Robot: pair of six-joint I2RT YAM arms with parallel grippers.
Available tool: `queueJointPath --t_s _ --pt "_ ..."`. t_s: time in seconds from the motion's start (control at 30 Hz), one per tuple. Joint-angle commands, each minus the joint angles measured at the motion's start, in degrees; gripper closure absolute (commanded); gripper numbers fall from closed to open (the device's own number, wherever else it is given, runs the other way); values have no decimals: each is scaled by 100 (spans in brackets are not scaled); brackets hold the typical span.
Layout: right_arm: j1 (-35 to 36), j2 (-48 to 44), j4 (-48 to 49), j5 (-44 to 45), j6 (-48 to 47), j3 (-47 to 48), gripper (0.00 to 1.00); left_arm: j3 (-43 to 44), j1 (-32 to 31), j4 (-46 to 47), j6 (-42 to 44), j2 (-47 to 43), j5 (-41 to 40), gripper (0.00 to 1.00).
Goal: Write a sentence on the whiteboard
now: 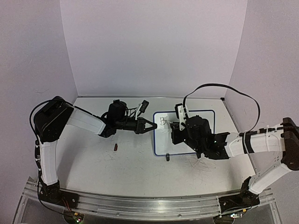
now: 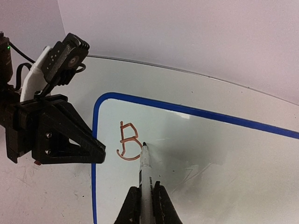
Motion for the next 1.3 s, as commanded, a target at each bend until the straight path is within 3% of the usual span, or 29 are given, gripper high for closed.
queueJointPath --t_s 0.0,1.27 --pt "-26 79 225 183 -62 245 100 33 -20 -688 136 -64 -379 100" --pt "75 -161 -192 182 502 -236 100 23 -20 -746 167 -109 -399 100"
